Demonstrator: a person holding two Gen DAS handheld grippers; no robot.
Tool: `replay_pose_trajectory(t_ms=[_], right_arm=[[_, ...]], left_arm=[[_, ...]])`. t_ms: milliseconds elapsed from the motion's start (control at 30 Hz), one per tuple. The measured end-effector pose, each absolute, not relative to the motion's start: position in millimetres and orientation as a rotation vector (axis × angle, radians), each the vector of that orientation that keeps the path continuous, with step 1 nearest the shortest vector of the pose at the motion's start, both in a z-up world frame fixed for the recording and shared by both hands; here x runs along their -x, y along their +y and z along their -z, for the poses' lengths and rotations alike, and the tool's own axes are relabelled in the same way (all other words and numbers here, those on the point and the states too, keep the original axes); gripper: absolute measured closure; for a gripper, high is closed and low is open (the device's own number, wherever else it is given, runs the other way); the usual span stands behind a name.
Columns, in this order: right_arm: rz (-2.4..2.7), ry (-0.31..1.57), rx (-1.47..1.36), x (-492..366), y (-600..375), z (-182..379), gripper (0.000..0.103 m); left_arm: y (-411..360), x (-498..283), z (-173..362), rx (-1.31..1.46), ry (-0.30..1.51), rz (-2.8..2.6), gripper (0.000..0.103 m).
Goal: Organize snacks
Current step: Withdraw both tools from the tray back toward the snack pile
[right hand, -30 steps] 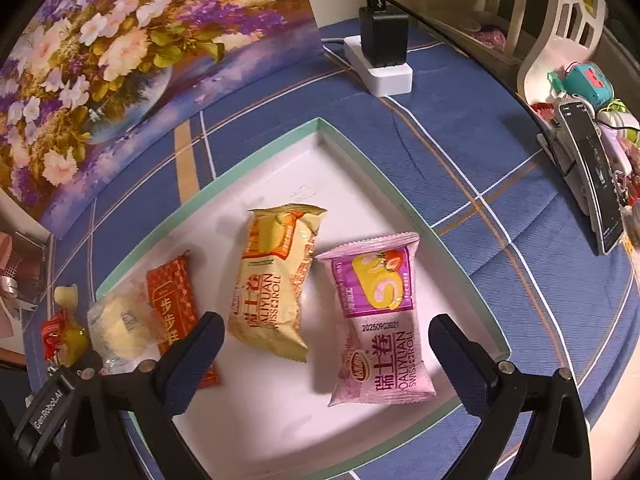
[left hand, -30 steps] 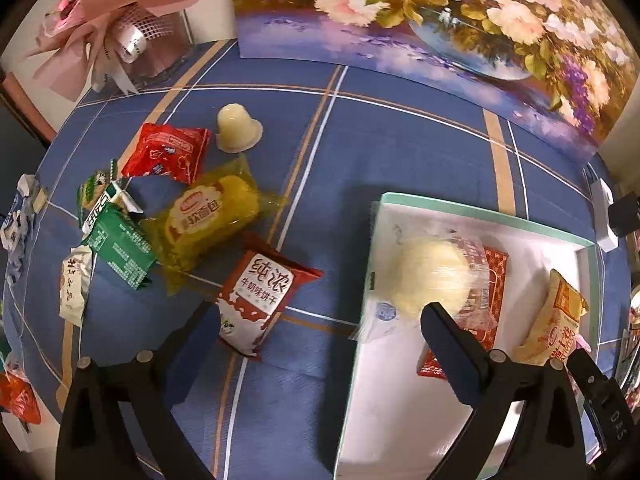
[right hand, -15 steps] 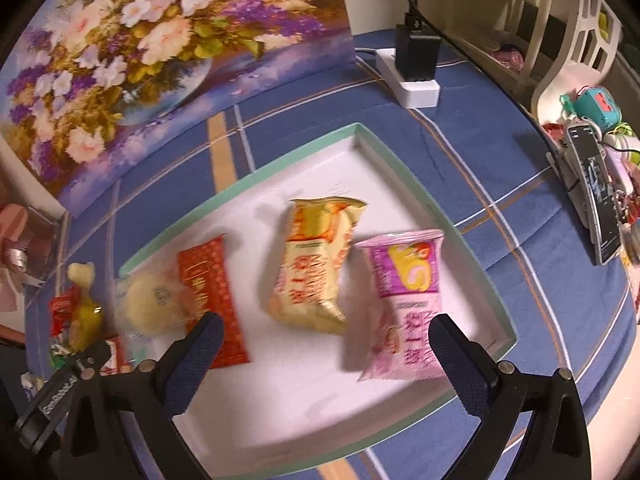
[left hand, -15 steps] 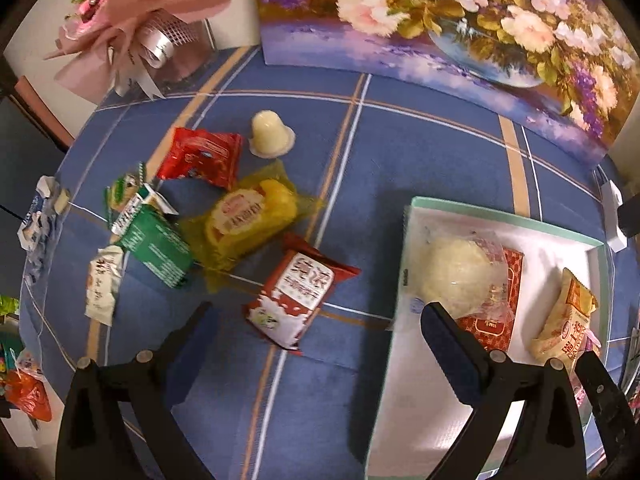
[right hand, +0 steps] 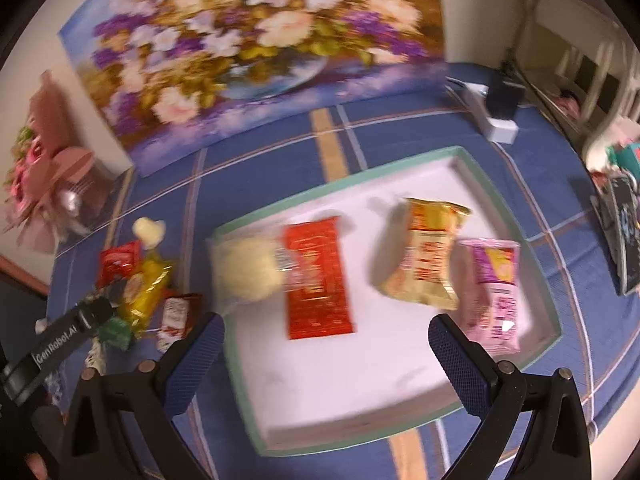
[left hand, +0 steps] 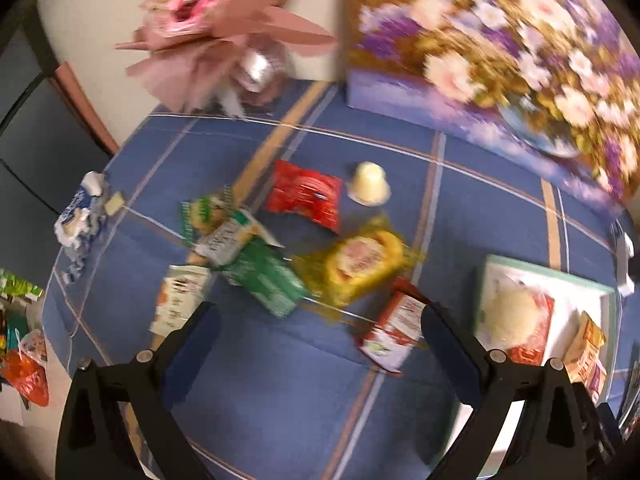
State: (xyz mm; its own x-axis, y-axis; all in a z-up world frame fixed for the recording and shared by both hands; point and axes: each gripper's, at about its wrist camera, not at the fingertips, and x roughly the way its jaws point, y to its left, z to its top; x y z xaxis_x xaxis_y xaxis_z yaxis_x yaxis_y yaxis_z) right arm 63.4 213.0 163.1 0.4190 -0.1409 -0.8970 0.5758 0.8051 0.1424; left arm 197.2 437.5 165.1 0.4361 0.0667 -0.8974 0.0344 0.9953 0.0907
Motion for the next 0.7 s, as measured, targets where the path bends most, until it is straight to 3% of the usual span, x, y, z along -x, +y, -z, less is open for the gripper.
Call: replay_pose_trajectory(t_ms=[700], right_arm=[[0.205, 1.15, -0.388, -120.8, 334.9, -127.8, 0.0]], left_arm=[[610.5, -217.8, -145.2, 0.183, 1.188, -0.261, 0.003]])
